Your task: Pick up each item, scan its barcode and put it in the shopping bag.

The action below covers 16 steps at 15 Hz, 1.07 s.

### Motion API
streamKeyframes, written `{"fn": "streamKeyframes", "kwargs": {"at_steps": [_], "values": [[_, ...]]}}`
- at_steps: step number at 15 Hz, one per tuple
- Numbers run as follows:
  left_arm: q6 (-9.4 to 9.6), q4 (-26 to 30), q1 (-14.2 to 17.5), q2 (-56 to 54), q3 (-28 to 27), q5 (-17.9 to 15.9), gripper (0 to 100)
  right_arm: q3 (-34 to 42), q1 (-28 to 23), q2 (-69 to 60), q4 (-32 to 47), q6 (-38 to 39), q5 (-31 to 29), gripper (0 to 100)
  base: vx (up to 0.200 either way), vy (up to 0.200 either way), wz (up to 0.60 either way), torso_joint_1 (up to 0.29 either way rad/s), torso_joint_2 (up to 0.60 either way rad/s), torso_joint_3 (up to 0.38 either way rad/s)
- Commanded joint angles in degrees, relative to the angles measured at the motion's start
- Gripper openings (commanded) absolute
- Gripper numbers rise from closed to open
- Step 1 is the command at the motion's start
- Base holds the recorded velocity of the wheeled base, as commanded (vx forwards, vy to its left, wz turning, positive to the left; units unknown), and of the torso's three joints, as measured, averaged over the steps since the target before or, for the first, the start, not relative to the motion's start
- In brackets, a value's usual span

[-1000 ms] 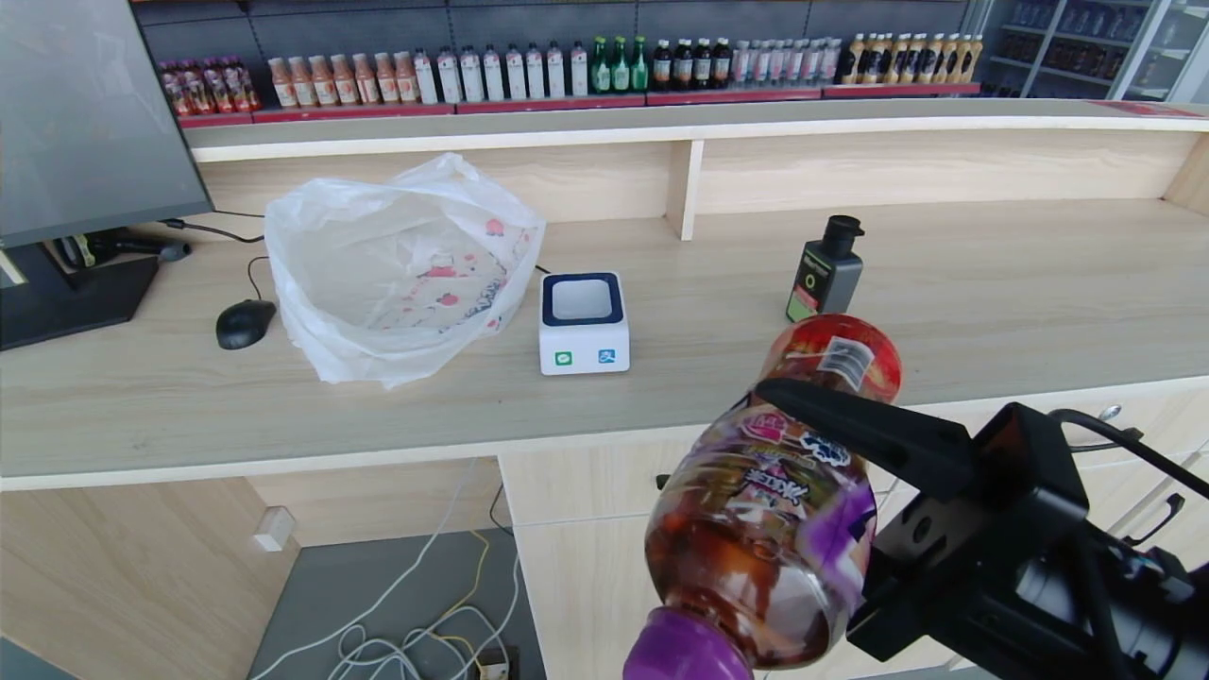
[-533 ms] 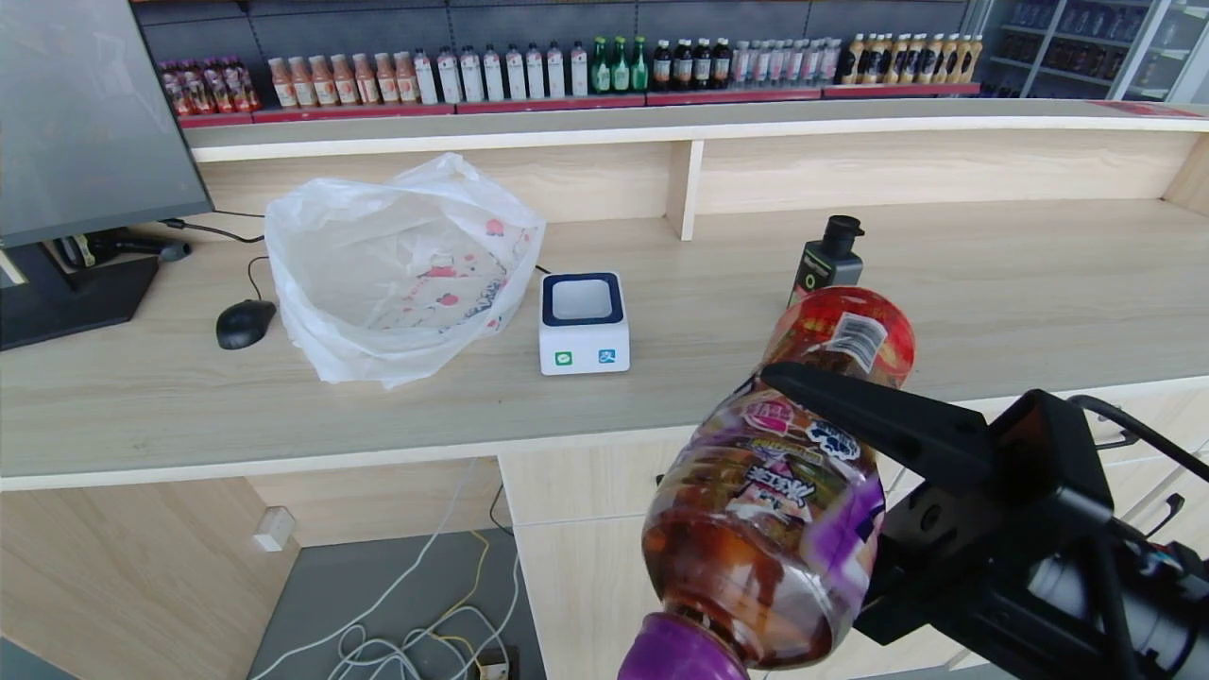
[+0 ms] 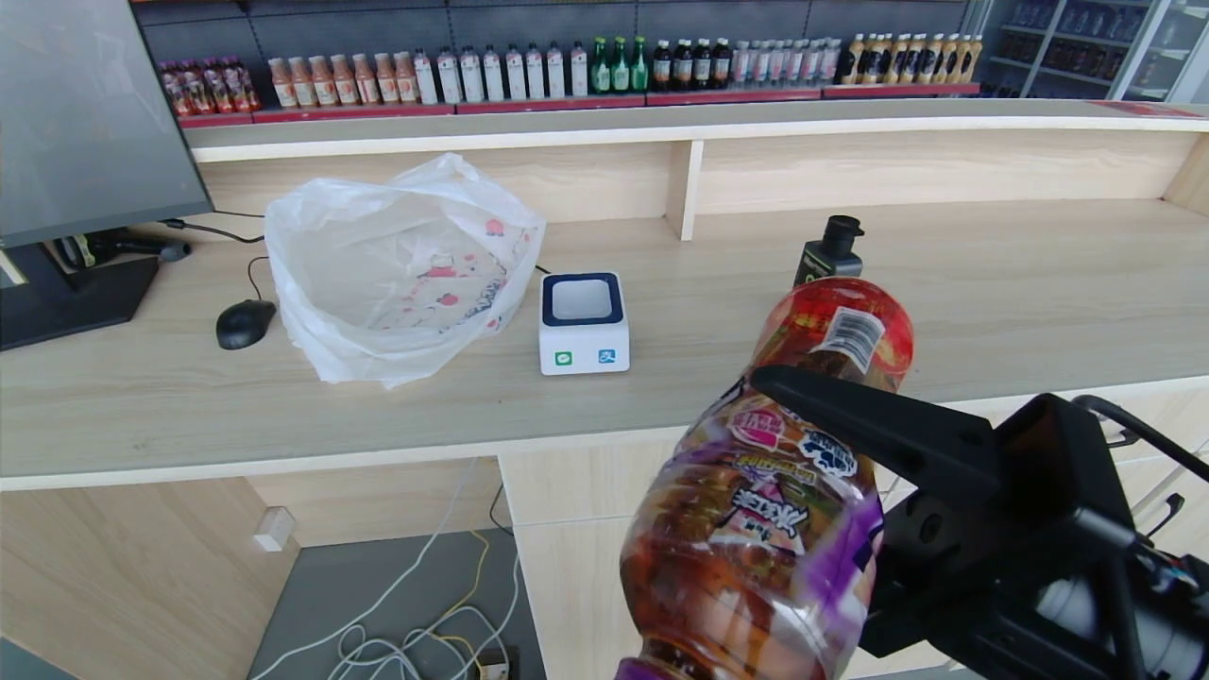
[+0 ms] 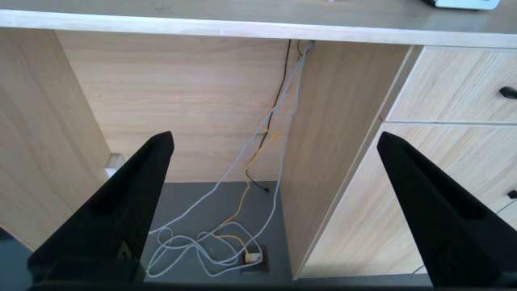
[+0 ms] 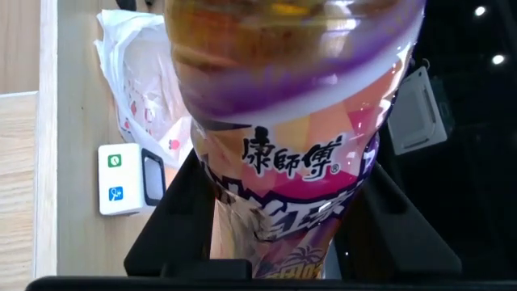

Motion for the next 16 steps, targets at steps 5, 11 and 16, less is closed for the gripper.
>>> {"fn": "streamKeyframes", "kwargs": {"at_steps": [5, 11, 16], "values": [[-0.02, 0.0, -0.06, -0.02, 0.0, 0.0, 100, -0.29, 0.58, 0.54, -0.13, -0.39, 0.02, 0, 0.0, 0.0, 0.0, 0.0, 0.0, 0.0], [-0.02, 0.0, 0.02, -0.02, 0.0, 0.0, 100, -0.11, 1.63, 0.72, -1.18, -0.48, 0.02, 0, 0.0, 0.0, 0.0, 0.0, 0.0, 0.0], [-0.02, 0.0, -0.06, -0.02, 0.0, 0.0, 100, -0.29, 1.63, 1.07, -1.18, -0.39, -0.07, 0, 0.0, 0.0, 0.0, 0.0, 0.0, 0.0]]}}
